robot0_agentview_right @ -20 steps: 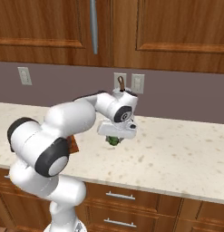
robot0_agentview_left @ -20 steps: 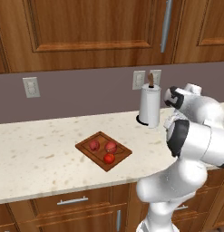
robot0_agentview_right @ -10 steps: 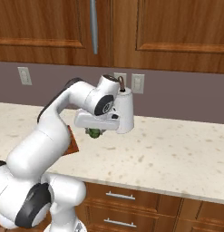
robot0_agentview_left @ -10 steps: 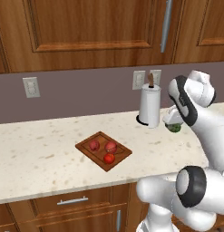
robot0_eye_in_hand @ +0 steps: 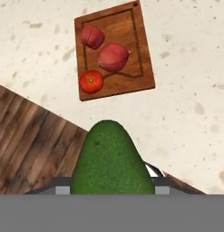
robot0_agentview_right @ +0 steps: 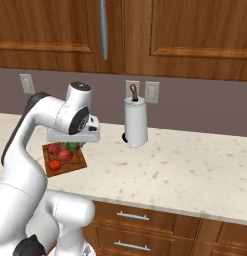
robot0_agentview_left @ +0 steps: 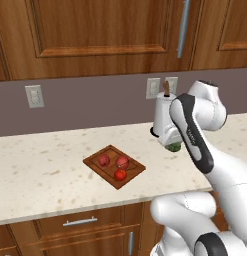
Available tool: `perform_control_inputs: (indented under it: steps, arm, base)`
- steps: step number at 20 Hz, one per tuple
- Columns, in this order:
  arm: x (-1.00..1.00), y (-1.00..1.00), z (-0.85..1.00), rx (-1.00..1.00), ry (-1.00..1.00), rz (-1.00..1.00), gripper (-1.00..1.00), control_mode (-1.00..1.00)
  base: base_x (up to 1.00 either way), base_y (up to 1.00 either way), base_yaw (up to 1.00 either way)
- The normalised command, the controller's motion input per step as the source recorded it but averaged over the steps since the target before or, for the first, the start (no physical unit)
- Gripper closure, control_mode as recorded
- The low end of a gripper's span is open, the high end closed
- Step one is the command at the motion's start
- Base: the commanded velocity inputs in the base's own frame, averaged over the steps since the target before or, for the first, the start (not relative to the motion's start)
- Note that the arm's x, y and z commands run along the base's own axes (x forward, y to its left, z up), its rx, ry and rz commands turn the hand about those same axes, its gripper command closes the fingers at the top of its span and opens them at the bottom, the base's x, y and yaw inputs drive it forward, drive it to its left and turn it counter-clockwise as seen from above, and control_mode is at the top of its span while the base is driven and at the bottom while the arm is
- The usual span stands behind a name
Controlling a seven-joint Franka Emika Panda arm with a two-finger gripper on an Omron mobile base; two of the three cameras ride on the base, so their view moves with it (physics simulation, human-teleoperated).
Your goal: Place the avocado, onion, tomato, and bell pepper on the cutting board.
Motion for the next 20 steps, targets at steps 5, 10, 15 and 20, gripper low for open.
perform_control_inputs:
  steps: [5, 10, 15, 20]
  arm:
    - [0.14, 0.57, 0.21, 0.00, -0.20, 0.00, 1.00, -1.00]
    - [0.44, 0.44, 0.23, 0.00, -0.08, 0.00, 1.00, -1.00]
    - [0.40, 0.27, 0.02, 0.00, -0.01, -0.05, 1.00, -1.00]
    - [0.56, 0.18, -0.03, 0.00, 0.03, -0.07, 1.00, -1.00]
  base:
    - [0.00, 0.00, 0.00]
    - [0.00, 0.00, 0.00]
    - [0.00, 0.00, 0.00]
    - [0.00, 0.00, 0.00]
